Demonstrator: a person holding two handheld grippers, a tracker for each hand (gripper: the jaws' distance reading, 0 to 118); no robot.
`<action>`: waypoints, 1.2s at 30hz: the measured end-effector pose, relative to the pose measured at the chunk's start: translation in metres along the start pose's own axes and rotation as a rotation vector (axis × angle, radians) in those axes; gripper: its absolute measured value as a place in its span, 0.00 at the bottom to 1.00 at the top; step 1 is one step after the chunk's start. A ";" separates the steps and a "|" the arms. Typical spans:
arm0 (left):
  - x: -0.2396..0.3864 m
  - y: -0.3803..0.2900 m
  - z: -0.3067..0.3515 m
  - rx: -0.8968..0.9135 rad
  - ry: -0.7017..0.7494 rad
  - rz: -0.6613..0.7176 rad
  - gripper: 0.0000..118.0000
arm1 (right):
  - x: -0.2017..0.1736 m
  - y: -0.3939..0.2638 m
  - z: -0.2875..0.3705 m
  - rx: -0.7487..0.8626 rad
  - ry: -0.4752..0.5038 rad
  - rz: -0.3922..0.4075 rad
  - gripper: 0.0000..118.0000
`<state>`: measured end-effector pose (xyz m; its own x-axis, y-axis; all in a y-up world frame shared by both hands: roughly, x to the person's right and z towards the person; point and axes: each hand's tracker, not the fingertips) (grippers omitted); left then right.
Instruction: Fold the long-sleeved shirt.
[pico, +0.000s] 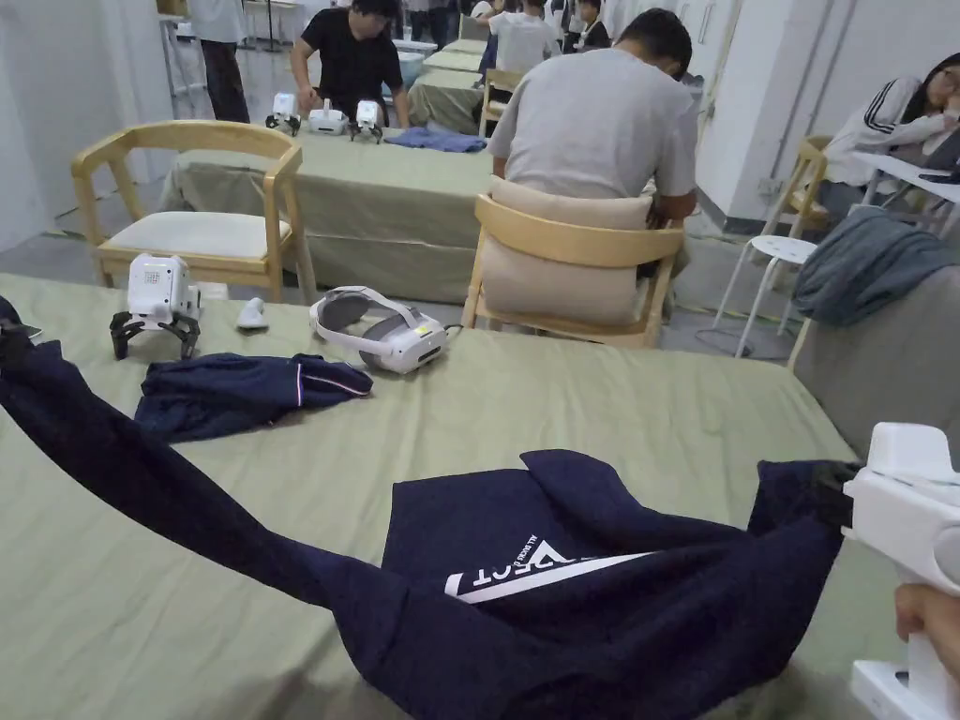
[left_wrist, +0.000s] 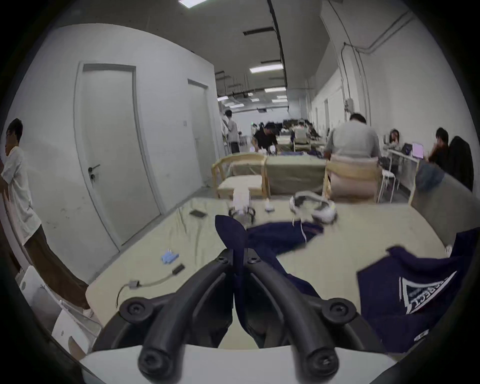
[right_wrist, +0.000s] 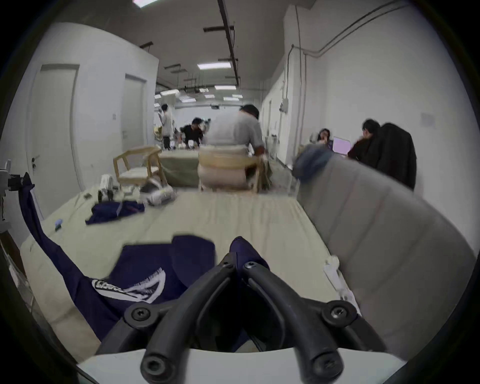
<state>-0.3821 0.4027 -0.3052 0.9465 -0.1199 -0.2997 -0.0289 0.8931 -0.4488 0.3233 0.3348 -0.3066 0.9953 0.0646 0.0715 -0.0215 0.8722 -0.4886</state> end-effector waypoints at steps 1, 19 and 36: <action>0.002 -0.017 0.000 -0.056 -0.017 -0.039 0.09 | 0.002 -0.018 0.007 -0.057 0.023 0.016 0.00; 0.040 -0.153 -0.006 -0.201 -0.024 -0.050 0.88 | 0.020 -0.124 0.005 -0.152 -0.115 -0.035 0.98; 0.180 -0.198 0.100 -0.143 -0.298 0.065 0.04 | -0.080 -0.144 0.065 0.190 0.047 0.035 0.00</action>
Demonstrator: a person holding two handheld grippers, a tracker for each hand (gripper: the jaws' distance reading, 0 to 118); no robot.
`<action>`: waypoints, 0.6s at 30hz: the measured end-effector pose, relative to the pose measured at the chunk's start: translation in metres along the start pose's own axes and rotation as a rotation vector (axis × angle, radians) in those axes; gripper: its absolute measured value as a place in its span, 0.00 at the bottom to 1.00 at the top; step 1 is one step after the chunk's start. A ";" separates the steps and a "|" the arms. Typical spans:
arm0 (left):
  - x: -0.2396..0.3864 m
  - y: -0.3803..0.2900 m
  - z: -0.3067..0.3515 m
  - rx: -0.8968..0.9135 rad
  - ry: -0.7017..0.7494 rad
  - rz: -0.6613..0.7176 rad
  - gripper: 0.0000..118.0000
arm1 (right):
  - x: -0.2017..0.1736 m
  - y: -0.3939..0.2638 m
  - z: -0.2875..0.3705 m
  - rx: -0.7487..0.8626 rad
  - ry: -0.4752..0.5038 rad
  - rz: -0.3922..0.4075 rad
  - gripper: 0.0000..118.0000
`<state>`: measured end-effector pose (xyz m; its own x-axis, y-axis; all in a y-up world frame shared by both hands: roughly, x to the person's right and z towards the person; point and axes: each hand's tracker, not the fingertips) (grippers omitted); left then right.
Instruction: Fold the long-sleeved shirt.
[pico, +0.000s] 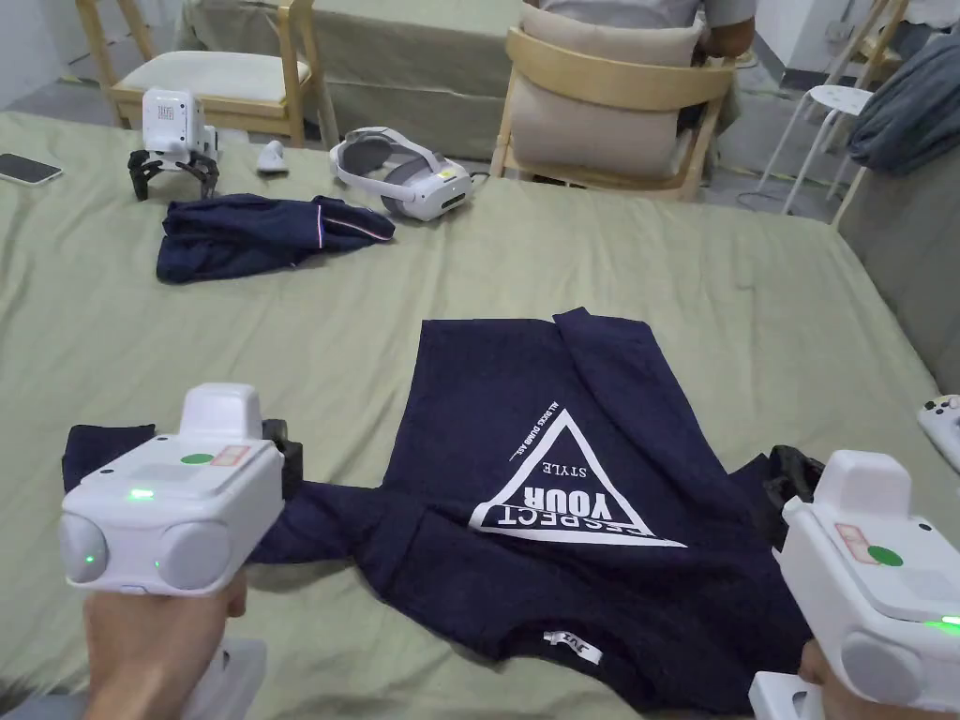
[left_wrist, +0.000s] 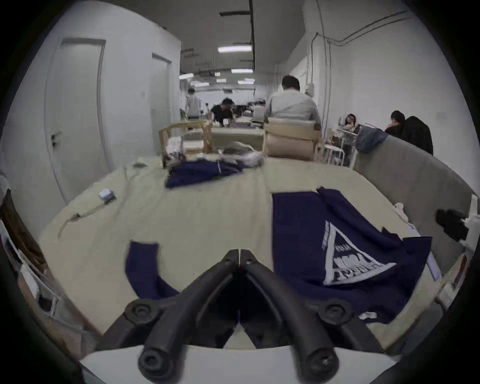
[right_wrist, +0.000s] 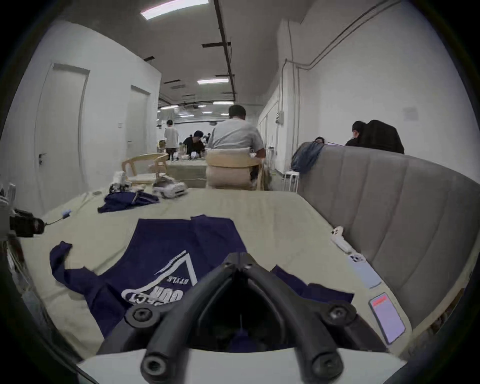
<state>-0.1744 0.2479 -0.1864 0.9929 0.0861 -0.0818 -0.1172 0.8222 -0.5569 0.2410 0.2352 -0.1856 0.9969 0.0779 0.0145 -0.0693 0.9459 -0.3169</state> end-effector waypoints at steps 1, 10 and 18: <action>0.004 -0.009 -0.005 -0.033 -0.025 0.017 0.07 | 0.001 -0.005 -0.007 -0.038 0.034 -0.021 0.00; 0.025 -0.079 -0.084 -0.371 -0.125 0.300 0.88 | -0.013 -0.031 -0.009 -0.118 0.079 -0.039 0.00; 0.035 -0.099 -0.121 -0.313 -0.047 0.247 0.31 | -0.020 -0.044 -0.026 -0.167 0.105 -0.023 0.00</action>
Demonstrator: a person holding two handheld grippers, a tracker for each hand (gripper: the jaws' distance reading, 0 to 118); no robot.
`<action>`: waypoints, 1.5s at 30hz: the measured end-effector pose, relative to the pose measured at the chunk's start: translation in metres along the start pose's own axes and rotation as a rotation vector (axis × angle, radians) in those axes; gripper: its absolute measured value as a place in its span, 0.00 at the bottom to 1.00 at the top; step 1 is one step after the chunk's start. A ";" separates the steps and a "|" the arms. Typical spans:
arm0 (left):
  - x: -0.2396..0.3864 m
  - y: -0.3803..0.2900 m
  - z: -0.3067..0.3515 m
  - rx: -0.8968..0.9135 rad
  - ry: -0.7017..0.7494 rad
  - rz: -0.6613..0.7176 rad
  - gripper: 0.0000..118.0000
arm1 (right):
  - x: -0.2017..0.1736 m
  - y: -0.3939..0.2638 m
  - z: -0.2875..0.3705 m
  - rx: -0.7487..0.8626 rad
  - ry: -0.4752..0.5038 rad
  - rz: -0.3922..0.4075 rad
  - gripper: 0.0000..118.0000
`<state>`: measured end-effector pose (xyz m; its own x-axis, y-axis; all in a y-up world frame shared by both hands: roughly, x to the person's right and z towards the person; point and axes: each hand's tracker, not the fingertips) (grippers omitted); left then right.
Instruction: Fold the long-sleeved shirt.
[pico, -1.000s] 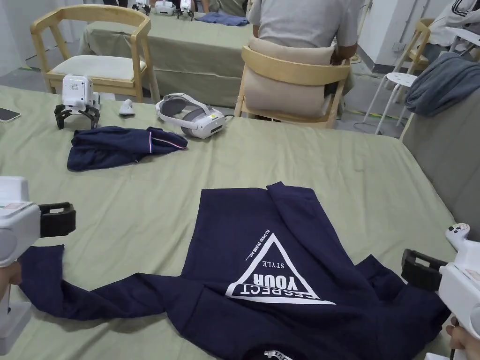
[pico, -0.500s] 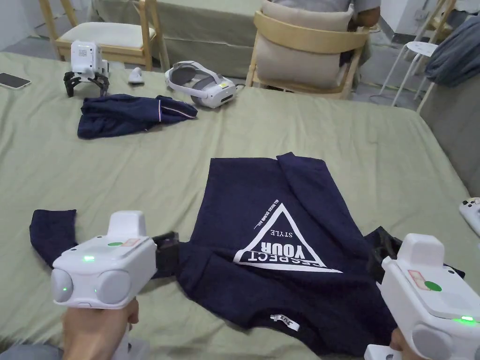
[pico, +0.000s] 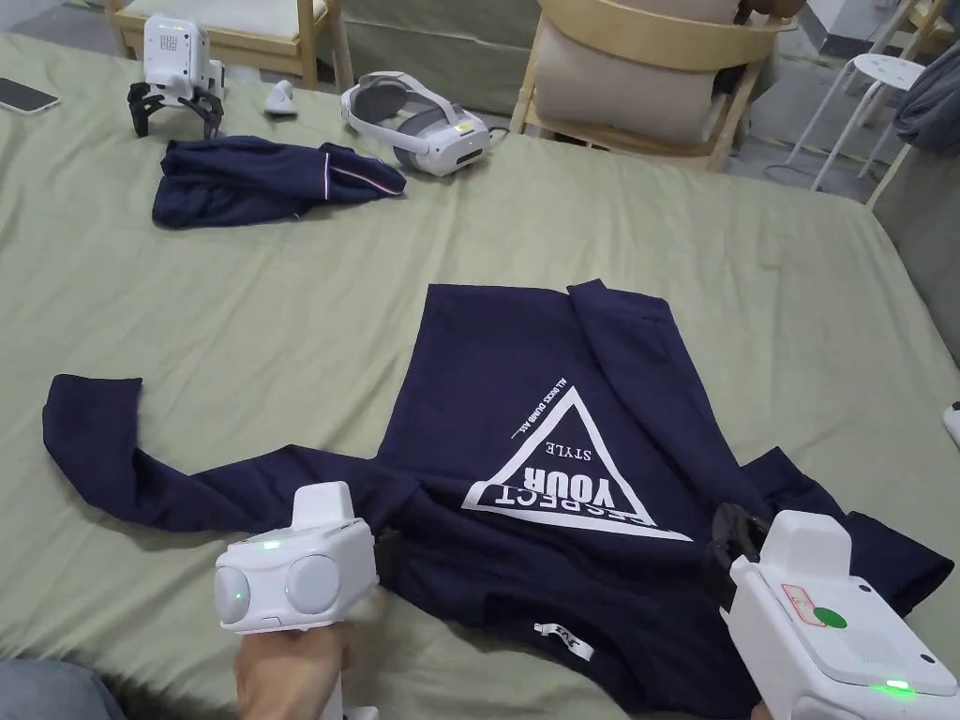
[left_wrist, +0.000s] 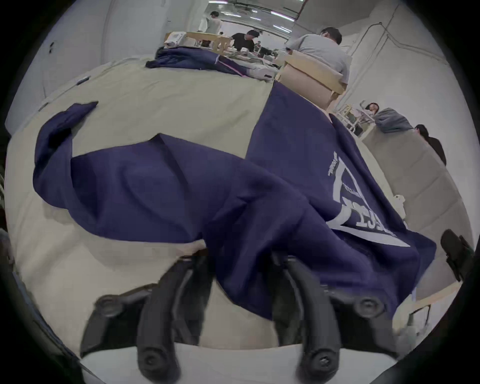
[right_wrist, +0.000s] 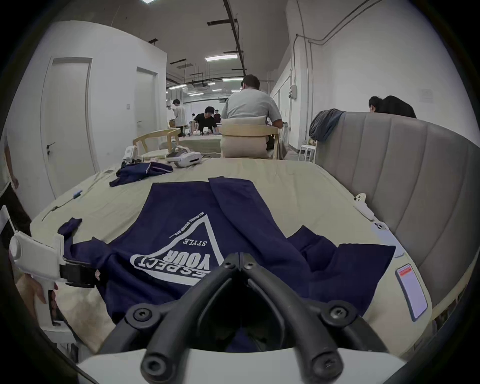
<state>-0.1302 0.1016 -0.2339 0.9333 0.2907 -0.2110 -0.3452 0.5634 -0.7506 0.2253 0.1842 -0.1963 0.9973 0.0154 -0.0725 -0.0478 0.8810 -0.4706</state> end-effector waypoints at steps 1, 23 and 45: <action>0.000 0.000 -0.003 -0.005 0.006 -0.040 0.19 | -0.001 0.000 -0.001 -0.002 0.001 0.002 0.00; -0.021 -0.009 0.007 -0.029 -0.116 -0.007 0.07 | -0.235 0.189 -0.361 -0.299 0.388 0.449 1.00; -0.022 0.045 0.150 0.346 -0.212 -0.029 0.07 | -0.095 0.306 -0.133 0.057 0.324 0.114 0.04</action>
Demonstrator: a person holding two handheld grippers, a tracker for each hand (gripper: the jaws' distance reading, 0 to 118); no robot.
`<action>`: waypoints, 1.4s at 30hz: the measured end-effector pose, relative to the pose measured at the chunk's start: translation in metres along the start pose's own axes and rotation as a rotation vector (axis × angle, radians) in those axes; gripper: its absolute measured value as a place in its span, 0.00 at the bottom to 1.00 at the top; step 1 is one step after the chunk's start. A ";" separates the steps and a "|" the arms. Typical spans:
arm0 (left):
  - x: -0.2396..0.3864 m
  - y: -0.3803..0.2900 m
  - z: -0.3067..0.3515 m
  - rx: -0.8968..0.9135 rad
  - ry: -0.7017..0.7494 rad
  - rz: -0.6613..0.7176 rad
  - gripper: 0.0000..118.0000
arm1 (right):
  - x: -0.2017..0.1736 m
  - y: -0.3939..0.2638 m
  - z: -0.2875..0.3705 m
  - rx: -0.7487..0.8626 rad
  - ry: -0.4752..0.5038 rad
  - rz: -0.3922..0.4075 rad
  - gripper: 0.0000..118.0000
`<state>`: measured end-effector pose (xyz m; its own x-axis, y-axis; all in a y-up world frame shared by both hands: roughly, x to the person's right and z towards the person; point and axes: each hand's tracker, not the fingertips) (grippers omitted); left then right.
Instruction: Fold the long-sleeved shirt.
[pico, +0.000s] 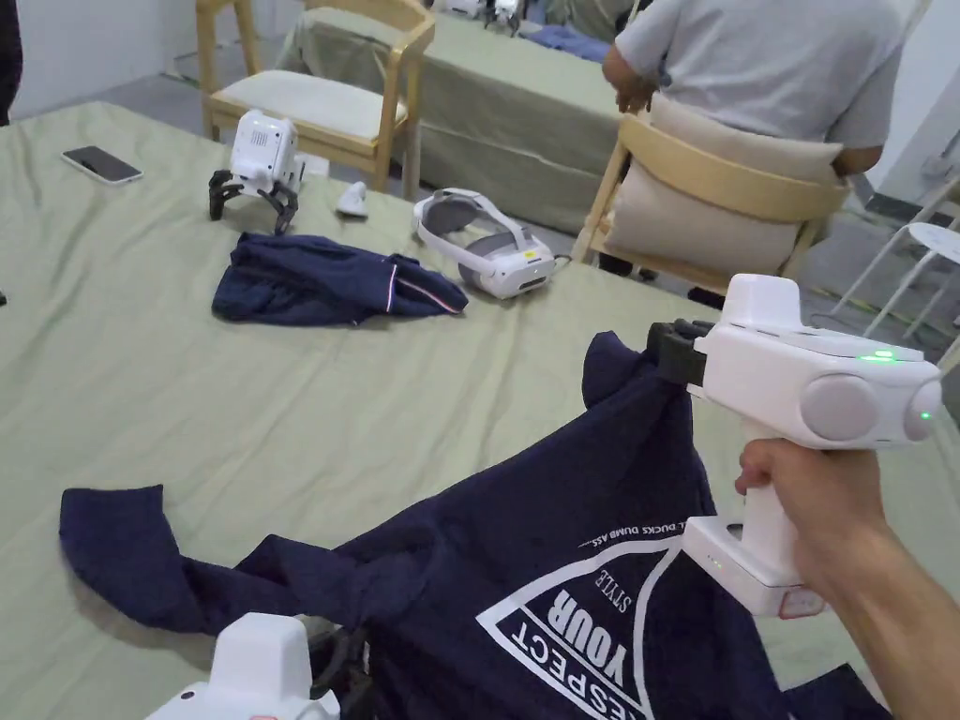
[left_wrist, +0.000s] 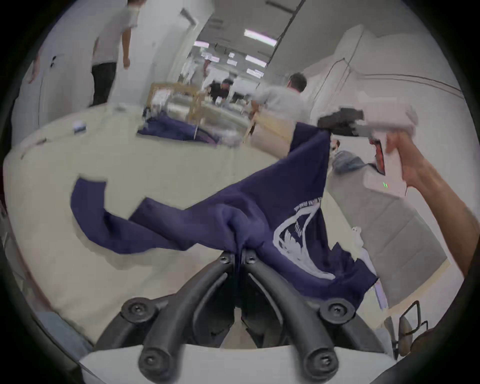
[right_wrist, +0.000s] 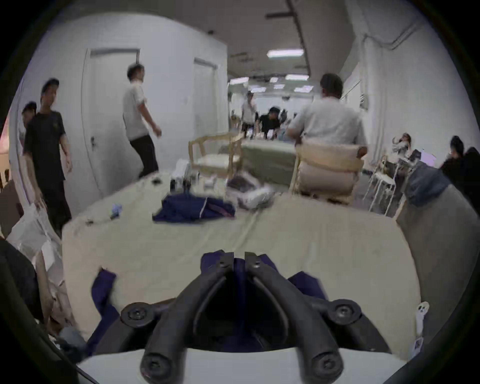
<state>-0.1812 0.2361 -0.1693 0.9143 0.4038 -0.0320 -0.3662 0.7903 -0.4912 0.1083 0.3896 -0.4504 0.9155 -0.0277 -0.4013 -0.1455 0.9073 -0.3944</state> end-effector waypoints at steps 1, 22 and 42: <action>0.004 0.017 0.012 0.047 -0.002 -0.004 0.07 | 0.006 0.012 0.023 0.043 -0.014 0.006 0.04; 0.119 0.418 0.111 0.580 -0.027 -0.221 0.06 | 0.028 0.239 0.275 0.517 -0.148 -0.023 0.04; 0.226 0.669 0.033 0.695 0.119 -0.347 0.06 | 0.054 0.423 0.207 0.617 -0.390 -0.016 0.04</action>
<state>-0.2250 0.8712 -0.4758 0.9943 0.0599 -0.0881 -0.0446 0.9852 0.1657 0.1737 0.8586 -0.4682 0.9995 0.0038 -0.0306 0.0019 0.9825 0.1860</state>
